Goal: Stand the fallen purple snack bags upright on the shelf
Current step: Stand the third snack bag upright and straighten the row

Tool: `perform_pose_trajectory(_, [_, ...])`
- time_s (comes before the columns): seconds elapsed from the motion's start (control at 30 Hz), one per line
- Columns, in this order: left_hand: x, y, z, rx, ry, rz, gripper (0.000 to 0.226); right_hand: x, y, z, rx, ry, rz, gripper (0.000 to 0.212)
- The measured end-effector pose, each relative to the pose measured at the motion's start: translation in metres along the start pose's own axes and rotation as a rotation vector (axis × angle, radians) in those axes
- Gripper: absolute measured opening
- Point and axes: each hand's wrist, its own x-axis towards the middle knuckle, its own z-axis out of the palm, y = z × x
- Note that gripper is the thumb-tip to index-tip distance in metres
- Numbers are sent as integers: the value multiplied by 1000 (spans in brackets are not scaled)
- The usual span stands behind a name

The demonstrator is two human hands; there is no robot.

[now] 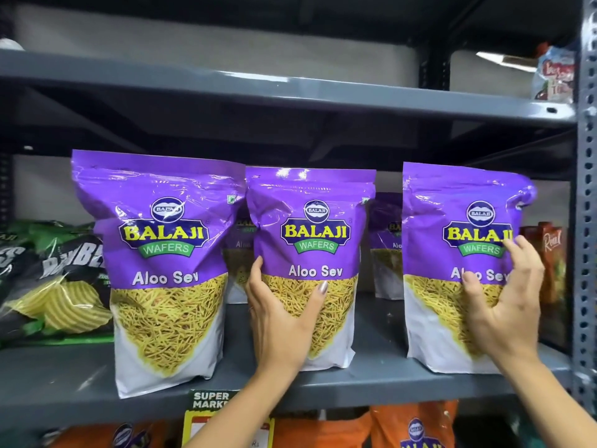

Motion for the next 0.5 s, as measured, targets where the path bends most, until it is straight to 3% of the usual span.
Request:
perform_pose_trajectory(0.37, [-5,6,-1,57,-13,0,102,-2,1,-2,-19,-13,15,67])
perform_pose_trajectory(0.5, [-31,20,-24,116,-34,212,101,-8,-5,-5,-67,113,29,67])
